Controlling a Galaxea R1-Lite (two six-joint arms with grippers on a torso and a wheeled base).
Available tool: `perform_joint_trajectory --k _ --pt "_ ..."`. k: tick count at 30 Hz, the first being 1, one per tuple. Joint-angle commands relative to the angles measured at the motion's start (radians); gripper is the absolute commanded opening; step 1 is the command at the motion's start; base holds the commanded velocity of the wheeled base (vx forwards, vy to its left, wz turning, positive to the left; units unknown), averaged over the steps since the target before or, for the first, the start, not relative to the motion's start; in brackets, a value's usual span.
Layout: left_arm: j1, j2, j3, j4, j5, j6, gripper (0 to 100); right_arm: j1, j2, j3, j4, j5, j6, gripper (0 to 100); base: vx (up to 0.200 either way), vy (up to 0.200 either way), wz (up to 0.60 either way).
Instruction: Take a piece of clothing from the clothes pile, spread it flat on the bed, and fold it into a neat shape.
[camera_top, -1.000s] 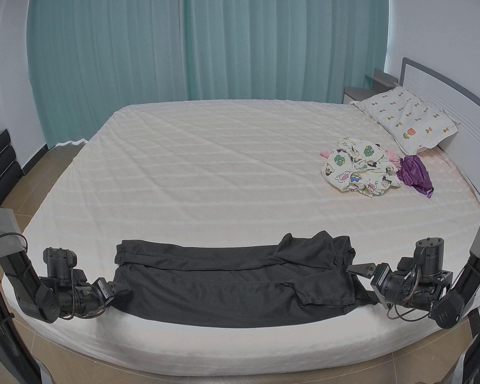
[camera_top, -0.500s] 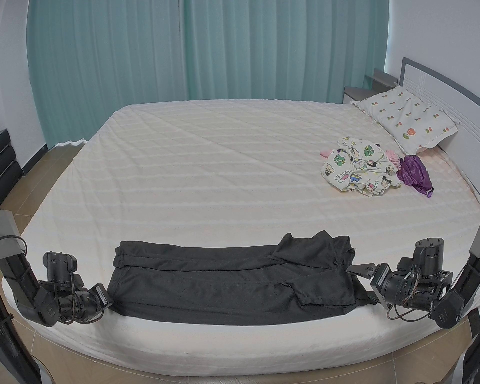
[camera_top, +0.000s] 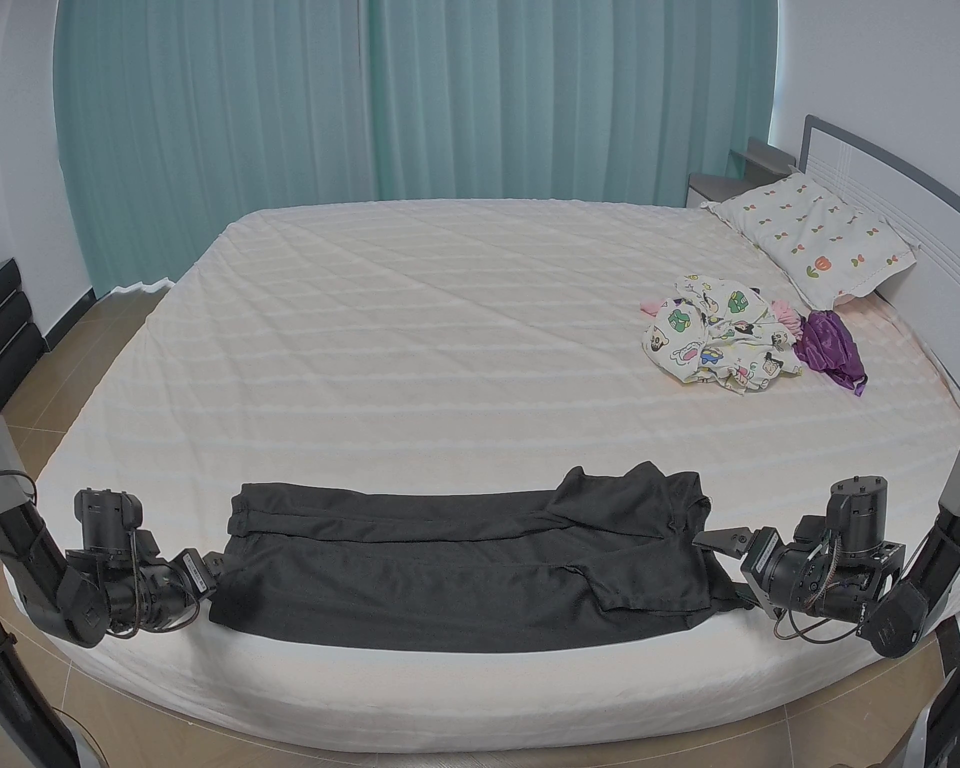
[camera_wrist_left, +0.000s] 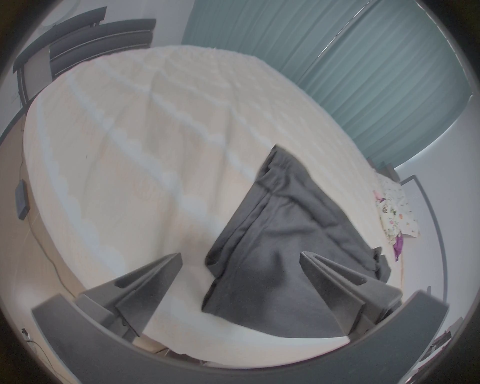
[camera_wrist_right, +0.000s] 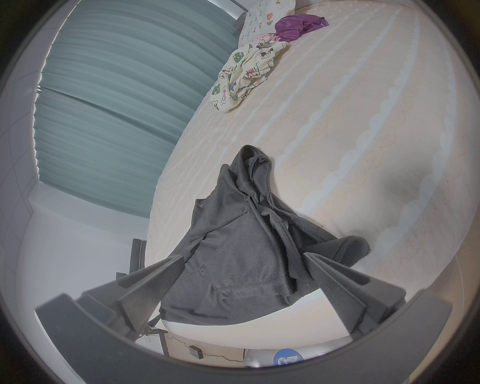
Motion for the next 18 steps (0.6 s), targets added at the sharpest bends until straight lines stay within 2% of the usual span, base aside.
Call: perform_joint_trajectory --k 1,8,13,18 --pt "-0.001 -0.091 -0.067 0.021 -0.046 0.007 100 0.0 0.002 0.0 -0.001 0.0 0.0 100 0.0 0.0 0.0" --pt "-0.004 -0.013 -0.166 0.074 -0.221 0.141 100 0.0 0.019 0.0 -0.002 -0.001 -0.002 100 0.0 0.0 0.0" --pt "-0.003 0.075 -0.195 0.093 -0.227 0.279 100 -0.001 0.023 0.0 -0.002 0.0 -0.002 100 0.0 0.0 0.0" --pt "-0.001 0.104 -0.195 0.094 -0.228 0.316 100 -0.001 0.031 0.0 -0.002 0.0 -0.002 100 0.0 0.0 0.0"
